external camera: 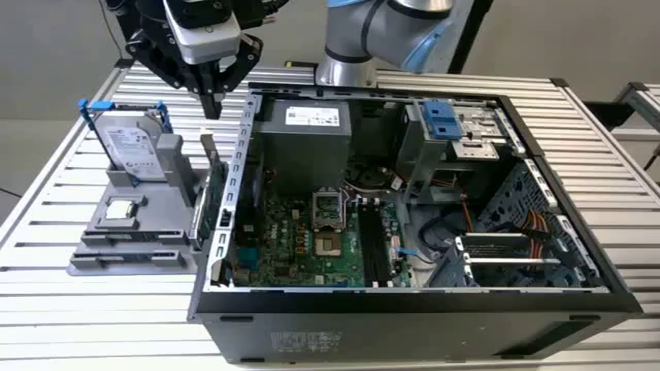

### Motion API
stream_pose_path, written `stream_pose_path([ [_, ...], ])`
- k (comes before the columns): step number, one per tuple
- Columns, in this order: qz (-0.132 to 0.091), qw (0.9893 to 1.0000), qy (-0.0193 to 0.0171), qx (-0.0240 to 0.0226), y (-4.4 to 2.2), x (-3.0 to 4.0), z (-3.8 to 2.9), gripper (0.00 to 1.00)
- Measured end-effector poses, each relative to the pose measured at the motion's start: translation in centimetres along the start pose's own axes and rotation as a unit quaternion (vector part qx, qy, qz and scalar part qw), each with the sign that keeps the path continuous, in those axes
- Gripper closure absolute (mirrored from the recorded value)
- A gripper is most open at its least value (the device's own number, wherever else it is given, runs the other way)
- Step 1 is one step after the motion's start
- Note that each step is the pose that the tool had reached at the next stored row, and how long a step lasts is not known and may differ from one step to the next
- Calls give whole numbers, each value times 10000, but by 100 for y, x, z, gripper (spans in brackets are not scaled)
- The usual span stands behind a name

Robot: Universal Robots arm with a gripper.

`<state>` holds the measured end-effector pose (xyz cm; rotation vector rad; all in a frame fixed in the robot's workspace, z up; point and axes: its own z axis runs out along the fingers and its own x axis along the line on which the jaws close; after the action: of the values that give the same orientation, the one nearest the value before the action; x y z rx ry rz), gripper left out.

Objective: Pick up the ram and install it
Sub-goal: 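Reach for the ram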

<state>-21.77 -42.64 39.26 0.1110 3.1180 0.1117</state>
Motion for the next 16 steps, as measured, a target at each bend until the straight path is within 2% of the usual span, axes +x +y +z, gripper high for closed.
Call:
stream_pose_path([
  [16,0,10000,0,0,-2,29,0,100],
])
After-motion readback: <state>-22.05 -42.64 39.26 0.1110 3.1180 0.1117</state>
